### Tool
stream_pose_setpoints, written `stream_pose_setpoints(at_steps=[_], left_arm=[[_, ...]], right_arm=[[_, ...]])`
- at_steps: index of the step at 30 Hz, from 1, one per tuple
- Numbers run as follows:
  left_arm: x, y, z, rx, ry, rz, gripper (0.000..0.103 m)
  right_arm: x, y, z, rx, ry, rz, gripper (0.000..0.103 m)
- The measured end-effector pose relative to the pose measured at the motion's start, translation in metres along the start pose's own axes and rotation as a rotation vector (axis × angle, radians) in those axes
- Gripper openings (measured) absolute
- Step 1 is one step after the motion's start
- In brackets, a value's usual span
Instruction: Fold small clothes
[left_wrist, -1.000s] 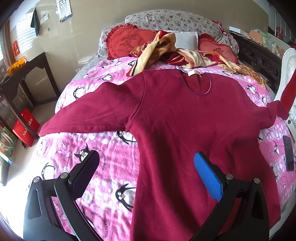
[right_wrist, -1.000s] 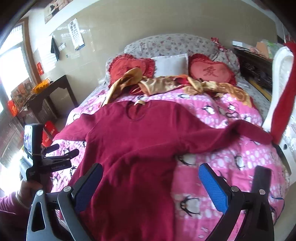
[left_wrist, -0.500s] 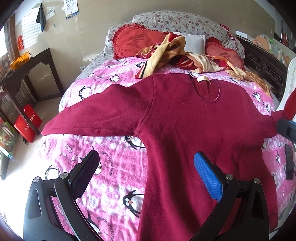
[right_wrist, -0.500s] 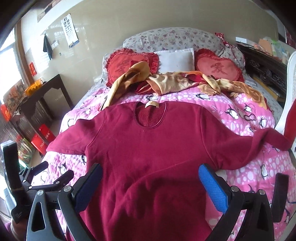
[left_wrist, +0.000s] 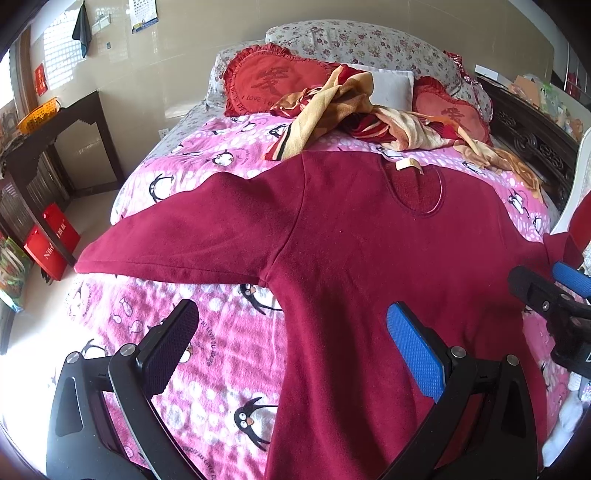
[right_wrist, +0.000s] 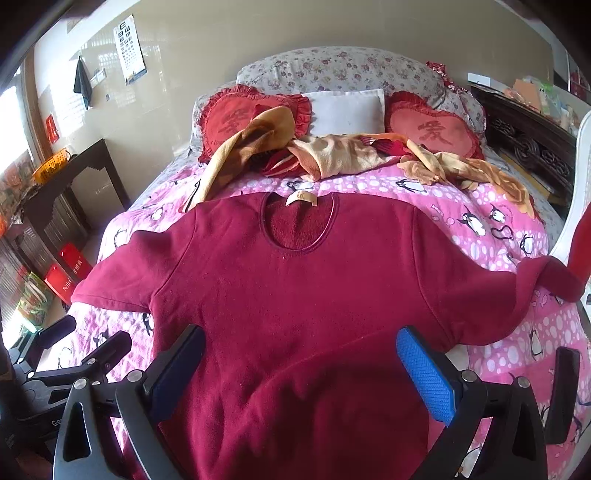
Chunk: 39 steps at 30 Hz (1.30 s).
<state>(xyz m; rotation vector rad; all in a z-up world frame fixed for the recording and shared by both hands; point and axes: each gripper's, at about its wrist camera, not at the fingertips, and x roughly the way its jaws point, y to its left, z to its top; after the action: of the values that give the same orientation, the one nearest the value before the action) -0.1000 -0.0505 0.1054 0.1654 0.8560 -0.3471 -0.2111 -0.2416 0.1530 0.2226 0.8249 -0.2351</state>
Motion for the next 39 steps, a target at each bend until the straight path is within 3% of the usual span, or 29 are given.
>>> stream_pose_setpoints(at_steps=[22, 39], left_arm=[[0.025, -0.011, 0.009, 0.012, 0.029, -0.002, 0.102], [0.036, -0.006, 0.012, -0.011, 0.042, 0.004, 0.102]], right_arm=[[0.033, -0.015, 0.003, 0.048, 0.074, -0.059, 0.103], [0.049, -0.008, 0.006, 0.046, 0.105, -0.056, 0.103]])
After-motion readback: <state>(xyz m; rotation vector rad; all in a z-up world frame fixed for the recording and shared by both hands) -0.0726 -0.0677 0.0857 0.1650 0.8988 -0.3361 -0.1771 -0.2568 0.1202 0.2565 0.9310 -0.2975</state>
